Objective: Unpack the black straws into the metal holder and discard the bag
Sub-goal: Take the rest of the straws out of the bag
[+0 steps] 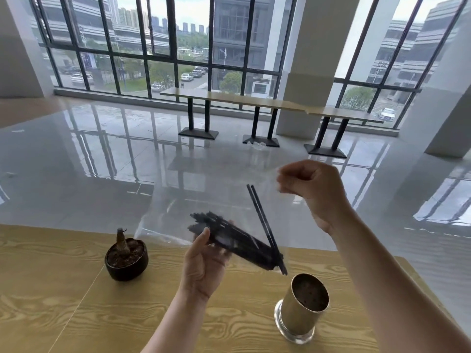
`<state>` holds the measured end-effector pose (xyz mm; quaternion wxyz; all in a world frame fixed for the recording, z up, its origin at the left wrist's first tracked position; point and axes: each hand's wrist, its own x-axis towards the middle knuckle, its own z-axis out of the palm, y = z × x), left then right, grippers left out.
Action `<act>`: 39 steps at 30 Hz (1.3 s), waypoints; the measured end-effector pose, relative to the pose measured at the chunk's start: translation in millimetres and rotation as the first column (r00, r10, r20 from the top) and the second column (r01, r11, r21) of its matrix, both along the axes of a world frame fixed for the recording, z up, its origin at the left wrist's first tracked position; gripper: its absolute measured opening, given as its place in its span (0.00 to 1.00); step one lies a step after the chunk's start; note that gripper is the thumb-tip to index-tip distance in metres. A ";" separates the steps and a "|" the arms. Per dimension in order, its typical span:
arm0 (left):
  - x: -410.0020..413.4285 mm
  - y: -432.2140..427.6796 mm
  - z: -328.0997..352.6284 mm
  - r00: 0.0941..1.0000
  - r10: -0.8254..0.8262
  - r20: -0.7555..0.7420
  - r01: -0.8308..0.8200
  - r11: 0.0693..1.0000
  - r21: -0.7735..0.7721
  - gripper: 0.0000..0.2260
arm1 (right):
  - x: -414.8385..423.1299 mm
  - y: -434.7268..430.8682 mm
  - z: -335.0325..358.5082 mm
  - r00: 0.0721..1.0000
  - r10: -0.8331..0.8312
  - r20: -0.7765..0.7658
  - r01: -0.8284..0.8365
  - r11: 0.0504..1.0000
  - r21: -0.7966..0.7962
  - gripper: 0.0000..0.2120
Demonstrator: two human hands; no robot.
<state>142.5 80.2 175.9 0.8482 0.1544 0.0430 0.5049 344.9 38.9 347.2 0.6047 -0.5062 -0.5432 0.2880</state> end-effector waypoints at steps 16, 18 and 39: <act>11.9 -3.9 -6.1 0.999 0.020 -0.040 -0.016 0.995 0.094 0.25 | 5.3 -0.6 12.7 0.987 0.136 -0.091 -0.130 0.989 0.067 0.02; 12.7 -3.4 -4.0 0.999 0.023 -0.049 -0.021 0.999 0.033 0.27 | 3.7 -1.4 7.2 0.983 0.157 -0.091 -0.152 0.987 0.053 0.11; 8.3 -4.9 13.1 0.999 0.024 -0.043 -0.020 0.995 0.103 0.33 | -2.6 -3.4 -9.3 0.943 -0.015 0.334 0.028 0.999 -0.035 0.05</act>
